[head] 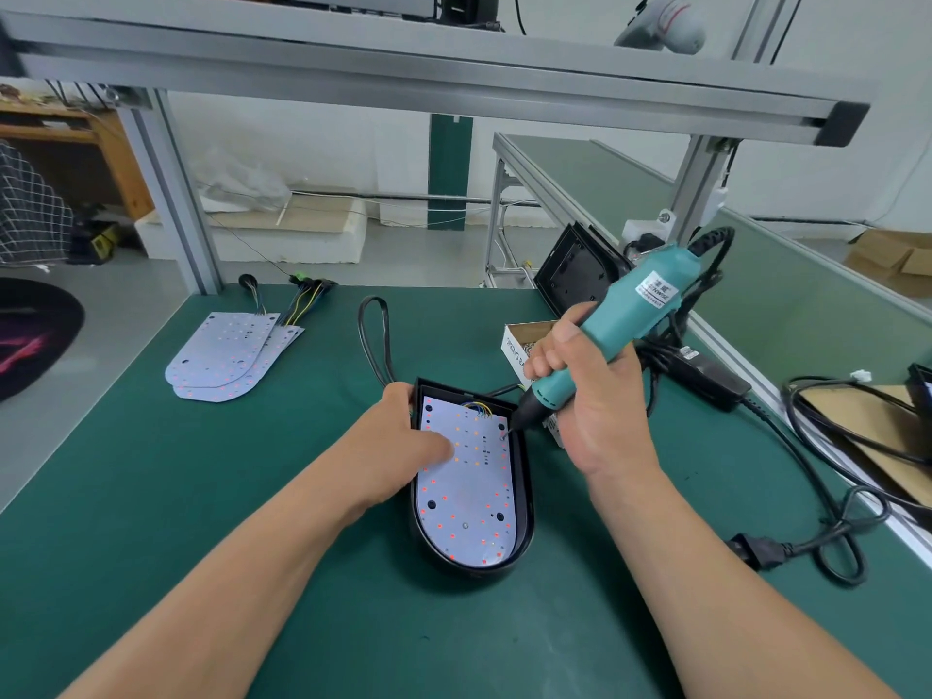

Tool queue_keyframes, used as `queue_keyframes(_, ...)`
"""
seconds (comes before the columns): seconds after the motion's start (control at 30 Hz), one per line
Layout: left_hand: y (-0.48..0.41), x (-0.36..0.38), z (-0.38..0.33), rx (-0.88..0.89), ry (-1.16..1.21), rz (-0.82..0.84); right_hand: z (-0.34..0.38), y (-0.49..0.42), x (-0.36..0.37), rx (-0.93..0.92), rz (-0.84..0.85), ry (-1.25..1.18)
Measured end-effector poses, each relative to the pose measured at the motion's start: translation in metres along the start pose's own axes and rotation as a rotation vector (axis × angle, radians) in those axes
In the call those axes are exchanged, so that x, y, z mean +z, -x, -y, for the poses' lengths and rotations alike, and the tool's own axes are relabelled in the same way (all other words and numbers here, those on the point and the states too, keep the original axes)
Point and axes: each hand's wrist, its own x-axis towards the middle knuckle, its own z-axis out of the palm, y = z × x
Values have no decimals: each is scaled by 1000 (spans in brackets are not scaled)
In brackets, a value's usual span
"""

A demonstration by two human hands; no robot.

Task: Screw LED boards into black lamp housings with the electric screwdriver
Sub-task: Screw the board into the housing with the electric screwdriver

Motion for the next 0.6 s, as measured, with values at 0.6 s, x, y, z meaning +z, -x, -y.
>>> queue_keyframes(0.6, -4, -6, 0, 21, 77, -88, 23, 6, -2, 33, 0, -331)
